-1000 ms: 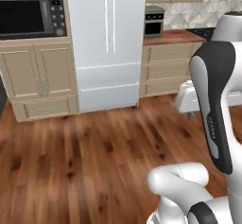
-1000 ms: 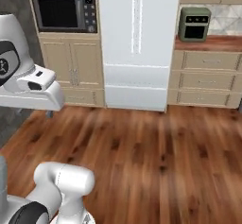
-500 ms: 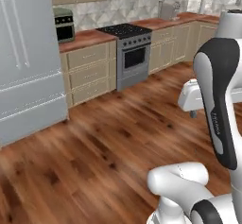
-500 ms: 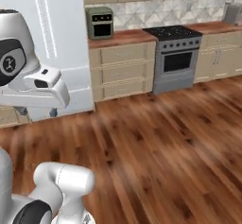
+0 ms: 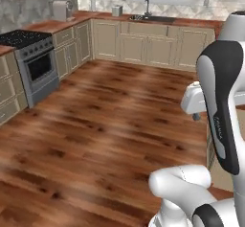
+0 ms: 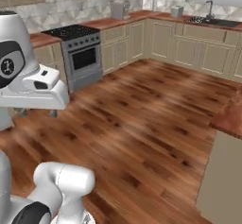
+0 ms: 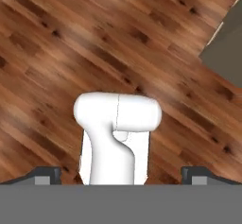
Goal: Get the candle and the beer from the cabinet and move them to the dining counter.
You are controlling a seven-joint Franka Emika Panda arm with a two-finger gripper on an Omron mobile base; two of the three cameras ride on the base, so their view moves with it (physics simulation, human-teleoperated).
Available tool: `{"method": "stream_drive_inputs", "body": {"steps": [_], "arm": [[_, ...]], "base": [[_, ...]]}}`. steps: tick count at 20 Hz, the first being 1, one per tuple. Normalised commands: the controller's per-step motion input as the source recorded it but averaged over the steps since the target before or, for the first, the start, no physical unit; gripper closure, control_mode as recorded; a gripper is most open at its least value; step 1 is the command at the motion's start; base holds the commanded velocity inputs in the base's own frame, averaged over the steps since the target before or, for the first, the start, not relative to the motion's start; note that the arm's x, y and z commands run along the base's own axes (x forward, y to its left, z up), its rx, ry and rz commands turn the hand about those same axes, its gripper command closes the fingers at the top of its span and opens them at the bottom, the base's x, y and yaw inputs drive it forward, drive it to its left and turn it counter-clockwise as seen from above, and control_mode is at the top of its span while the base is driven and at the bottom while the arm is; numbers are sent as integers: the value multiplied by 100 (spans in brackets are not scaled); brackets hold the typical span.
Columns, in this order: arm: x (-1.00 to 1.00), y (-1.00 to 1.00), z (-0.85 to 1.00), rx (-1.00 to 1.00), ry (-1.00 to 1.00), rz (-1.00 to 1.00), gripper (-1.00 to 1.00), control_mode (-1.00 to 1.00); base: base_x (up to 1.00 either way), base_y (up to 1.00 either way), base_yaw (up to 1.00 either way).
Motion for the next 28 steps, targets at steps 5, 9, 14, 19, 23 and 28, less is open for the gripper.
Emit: {"method": "stream_drive_inputs", "body": {"steps": [5,9,14,19,23,28], "arm": [[0,0,0,0,0,0,-100,100],[0,0,0,0,0,0,-100,100],[0,0,0,0,0,0,-100,100],[0,0,0,0,0,0,-100,100],[0,0,0,0,0,0,-100,100],[0,0,0,0,0,0,-100,100]], "base": [[84,2,-59],[100,45,-43],[100,83,-38],[95,91,-34],[82,88,-33],[83,69,-31]]}}
